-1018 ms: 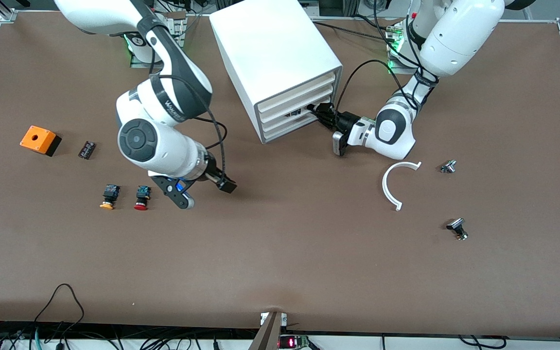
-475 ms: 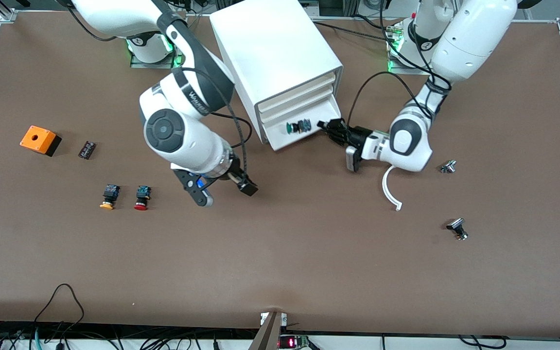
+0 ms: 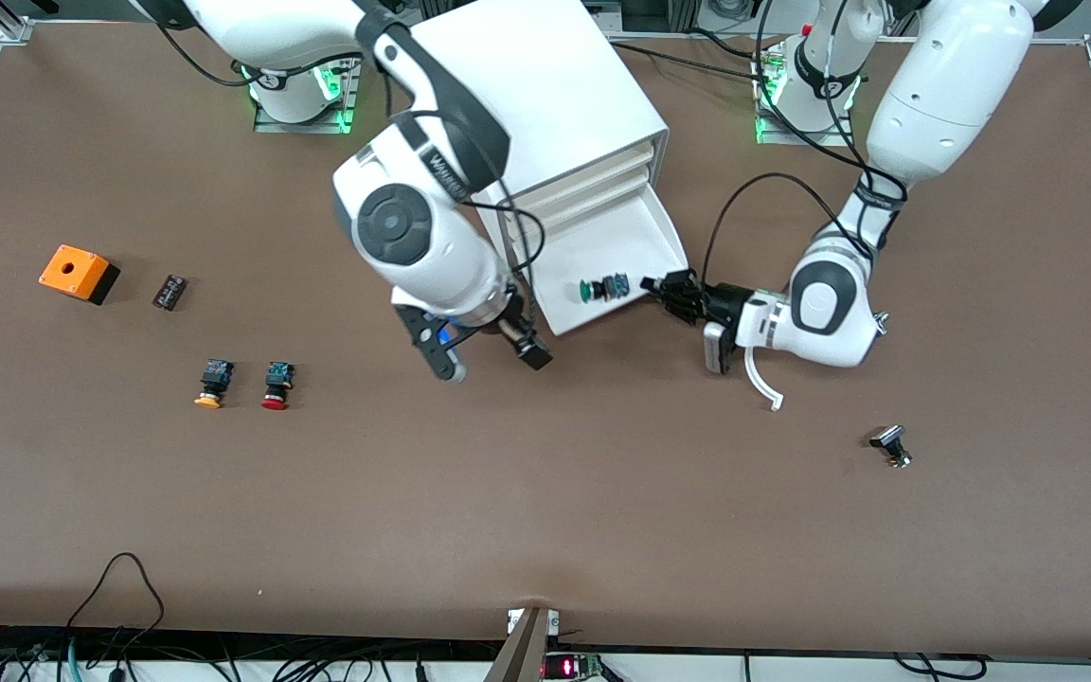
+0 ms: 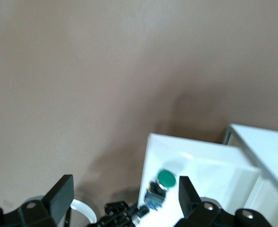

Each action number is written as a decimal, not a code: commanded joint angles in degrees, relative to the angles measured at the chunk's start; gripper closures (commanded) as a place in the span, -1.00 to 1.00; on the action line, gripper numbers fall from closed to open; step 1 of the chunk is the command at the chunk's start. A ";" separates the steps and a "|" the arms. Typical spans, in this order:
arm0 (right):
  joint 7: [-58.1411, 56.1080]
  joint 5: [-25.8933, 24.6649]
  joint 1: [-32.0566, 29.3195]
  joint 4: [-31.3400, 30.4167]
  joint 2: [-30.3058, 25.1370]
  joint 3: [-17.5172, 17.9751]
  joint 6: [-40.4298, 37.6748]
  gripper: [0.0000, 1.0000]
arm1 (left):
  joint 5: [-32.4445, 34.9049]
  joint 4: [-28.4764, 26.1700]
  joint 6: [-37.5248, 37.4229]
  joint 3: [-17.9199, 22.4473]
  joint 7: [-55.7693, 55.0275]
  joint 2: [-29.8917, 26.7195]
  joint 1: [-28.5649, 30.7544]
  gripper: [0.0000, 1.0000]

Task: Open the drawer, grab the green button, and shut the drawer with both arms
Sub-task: 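Reach the right gripper into the open drawer and grasp the green button, then lift the green button with the right gripper while the left gripper withdraws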

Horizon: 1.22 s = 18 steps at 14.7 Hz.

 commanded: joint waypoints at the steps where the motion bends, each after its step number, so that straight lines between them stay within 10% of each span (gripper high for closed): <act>1: 3.21 -0.65 3.86 2.60 3.02 -0.78 0.90 -0.96 | 2.97 4.45 -0.31 0.41 -1.58 2.81 1.61 1.00; 4: 7.85 -1.80 6.94 2.60 5.22 -1.57 3.00 -0.96 | 3.15 4.89 -0.40 0.41 -2.11 2.90 1.80 1.00; 6: 11.02 -2.33 9.40 2.60 6.89 -2.80 5.63 -0.96 | 3.24 4.98 -0.40 0.41 -3.69 2.64 1.88 -0.97; 13: 17.53 -2.24 14.15 2.60 11.37 -5.00 12.84 -0.96 | 12.88 7.43 -1.10 0.85 -21.32 -4.82 2.50 -1.00; 18: 19.55 -2.24 14.95 2.69 13.40 -4.91 18.47 -0.96 | 30.54 20.78 -6.37 0.94 -33.91 -5.18 4.08 -1.00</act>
